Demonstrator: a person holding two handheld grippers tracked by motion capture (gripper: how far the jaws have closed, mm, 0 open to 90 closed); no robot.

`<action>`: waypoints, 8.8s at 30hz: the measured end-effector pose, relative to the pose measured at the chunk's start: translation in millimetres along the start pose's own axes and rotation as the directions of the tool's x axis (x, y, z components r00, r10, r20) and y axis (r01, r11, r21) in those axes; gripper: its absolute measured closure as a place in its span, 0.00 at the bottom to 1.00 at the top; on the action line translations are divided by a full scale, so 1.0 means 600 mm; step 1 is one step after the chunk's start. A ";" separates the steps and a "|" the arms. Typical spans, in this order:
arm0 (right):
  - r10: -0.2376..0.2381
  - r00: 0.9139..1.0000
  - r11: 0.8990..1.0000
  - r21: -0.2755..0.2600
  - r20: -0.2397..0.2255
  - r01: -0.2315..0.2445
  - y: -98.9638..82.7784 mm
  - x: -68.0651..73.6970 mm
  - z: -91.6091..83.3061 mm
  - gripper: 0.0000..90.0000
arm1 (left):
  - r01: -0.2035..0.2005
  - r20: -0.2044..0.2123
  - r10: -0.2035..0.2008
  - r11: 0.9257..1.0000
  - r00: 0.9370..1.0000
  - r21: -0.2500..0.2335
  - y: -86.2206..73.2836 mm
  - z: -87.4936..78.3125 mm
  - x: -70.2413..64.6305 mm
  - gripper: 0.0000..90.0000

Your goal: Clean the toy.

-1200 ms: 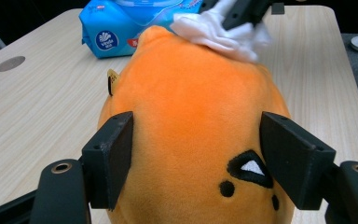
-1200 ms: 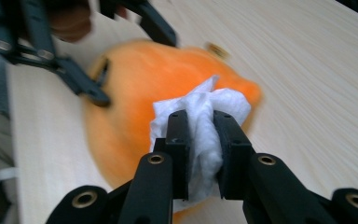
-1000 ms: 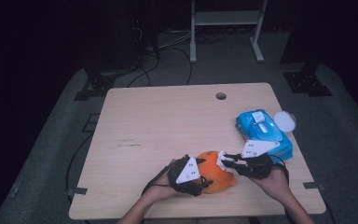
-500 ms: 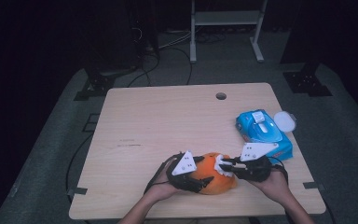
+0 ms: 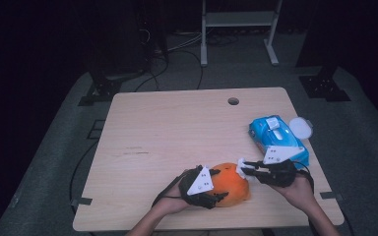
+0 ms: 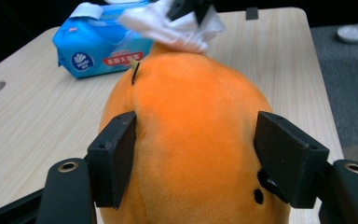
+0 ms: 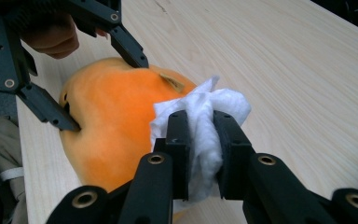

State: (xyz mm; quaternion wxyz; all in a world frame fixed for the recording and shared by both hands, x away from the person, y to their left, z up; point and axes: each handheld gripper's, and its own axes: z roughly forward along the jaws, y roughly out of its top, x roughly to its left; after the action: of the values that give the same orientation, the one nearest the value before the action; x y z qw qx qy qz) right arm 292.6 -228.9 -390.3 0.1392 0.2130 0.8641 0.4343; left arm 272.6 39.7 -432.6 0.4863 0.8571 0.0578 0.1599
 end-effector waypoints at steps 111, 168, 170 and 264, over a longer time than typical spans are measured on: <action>-0.084 0.990 0.996 -0.040 -0.113 0.080 0.040 0.033 0.008 0.85 | 0.039 0.001 -0.039 0.999 0.999 -0.038 -0.001 -0.019 0.026 0.25; -0.080 0.986 0.997 -0.027 -0.145 0.077 0.029 0.049 0.019 0.85 | 0.083 0.008 -0.083 0.996 0.997 -0.030 -0.002 -0.007 0.020 0.15; -0.110 0.985 0.994 -0.010 -0.132 0.110 0.033 0.052 0.018 0.85 | 0.097 0.012 -0.097 0.995 0.995 -0.033 -0.008 -0.010 0.024 0.25; -0.102 0.985 0.995 -0.030 -0.142 0.099 0.040 0.055 0.040 0.85 | 0.151 0.015 -0.153 0.986 0.988 0.065 -0.015 -0.018 0.037 0.24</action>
State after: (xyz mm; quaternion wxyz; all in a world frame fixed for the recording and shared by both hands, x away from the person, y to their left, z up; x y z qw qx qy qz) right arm 279.8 -183.4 -386.6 0.1008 0.1359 0.8765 0.4506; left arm 290.4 58.6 -430.3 0.4699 0.8669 0.1231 0.1117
